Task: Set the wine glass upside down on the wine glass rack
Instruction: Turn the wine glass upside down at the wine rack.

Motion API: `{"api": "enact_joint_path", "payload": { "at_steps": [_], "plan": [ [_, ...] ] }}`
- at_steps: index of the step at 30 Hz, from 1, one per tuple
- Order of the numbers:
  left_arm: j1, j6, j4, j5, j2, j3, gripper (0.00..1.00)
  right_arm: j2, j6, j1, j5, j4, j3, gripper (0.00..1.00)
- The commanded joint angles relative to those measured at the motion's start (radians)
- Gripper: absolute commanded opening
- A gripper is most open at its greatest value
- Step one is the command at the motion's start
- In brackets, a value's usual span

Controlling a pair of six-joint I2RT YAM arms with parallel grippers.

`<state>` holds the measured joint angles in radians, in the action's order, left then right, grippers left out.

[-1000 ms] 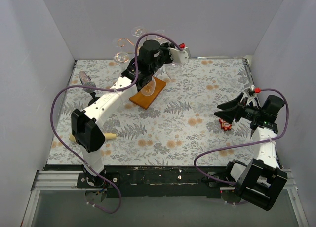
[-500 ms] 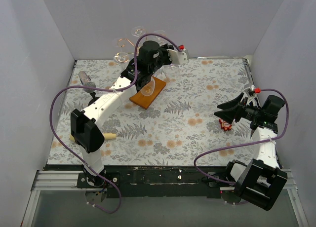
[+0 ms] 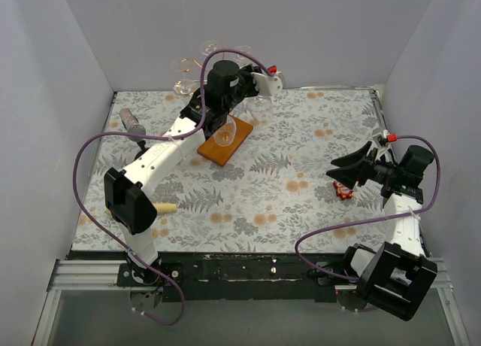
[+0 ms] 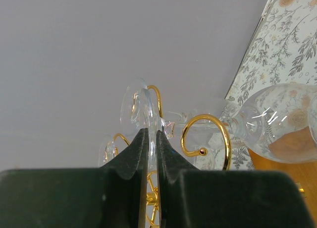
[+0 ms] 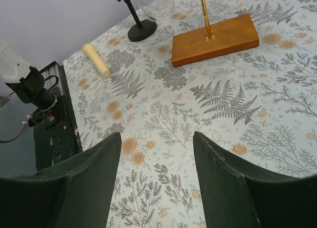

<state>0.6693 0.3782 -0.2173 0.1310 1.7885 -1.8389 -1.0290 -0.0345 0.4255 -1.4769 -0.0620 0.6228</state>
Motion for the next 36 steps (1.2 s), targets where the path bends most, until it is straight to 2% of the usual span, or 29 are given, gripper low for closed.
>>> {"api": "enact_joint_path", "payload": {
  "at_steps": [1, 23, 36],
  "plan": [
    [-0.010, -0.007, 0.050, -0.004, -0.103, -0.017, 0.00, 0.007, -0.019, 0.009, -0.168, -0.016, 0.000, 0.68],
    [-0.014, -0.024, -0.002, -0.014, -0.152, 0.012, 0.00, -0.003, -0.035, 0.012, -0.169, 0.001, 0.008, 0.68],
    [-0.014, -0.061, -0.034, -0.082, -0.187, 0.032, 0.00, -0.006, -0.044, 0.013, -0.164, 0.007, 0.008, 0.68]
  ]
}}
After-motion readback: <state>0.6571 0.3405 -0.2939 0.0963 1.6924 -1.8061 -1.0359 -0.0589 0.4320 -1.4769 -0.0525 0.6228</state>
